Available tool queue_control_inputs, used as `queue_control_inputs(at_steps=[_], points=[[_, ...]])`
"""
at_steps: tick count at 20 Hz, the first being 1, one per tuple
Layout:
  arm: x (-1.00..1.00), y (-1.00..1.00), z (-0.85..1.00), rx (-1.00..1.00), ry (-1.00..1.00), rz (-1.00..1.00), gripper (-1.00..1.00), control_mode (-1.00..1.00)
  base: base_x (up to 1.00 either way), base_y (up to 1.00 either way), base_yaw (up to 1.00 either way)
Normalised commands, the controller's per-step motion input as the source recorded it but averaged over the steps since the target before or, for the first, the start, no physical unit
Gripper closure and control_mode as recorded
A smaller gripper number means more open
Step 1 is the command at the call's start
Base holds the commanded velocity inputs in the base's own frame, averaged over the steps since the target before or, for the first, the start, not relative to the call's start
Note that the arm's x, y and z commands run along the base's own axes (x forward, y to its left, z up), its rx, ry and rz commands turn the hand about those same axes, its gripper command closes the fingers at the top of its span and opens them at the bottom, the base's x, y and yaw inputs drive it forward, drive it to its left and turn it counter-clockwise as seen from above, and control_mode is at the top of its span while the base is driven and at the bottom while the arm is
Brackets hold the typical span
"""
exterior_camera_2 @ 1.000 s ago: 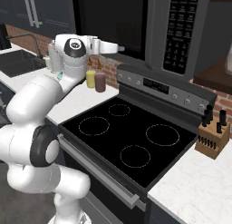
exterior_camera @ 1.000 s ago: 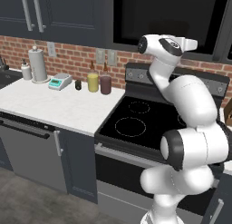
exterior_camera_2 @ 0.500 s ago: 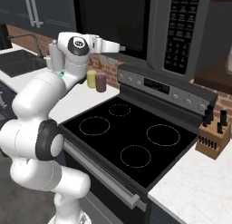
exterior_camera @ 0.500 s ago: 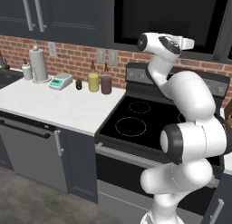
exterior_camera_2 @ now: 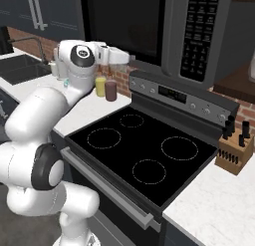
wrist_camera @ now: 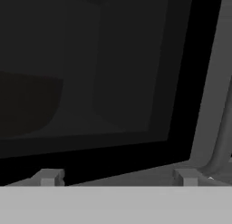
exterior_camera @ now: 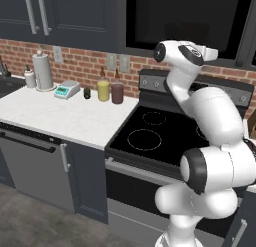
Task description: Pick the cucumber from the sink and place it in the bowl. Then pick the bowl and place it in the microwave. Then close the microwave door and press the start button.
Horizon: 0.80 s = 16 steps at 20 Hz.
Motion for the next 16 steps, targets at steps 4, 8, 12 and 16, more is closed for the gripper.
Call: queue_control_inputs(at_steps=[4, 8, 12, 16], points=[[-0.86, 0.03, 0.34, 0.01, 0.0, 0.0, -1.0, -1.0, 0.0, 0.0, 0.0], [-0.81, 0.0, 0.51, 0.05, 0.03, 0.07, -1.0, -1.0, 0.0, 0.0, 0.0], [-0.82, 0.0, 0.3, 0.13, -0.02, 0.17, -1.0, -1.0, 0.0, 0.0, 0.0], [-0.84, 0.0, 0.0, 0.2, -0.16, 0.19, -1.0, -1.0, 0.0, 0.0, 0.0]])
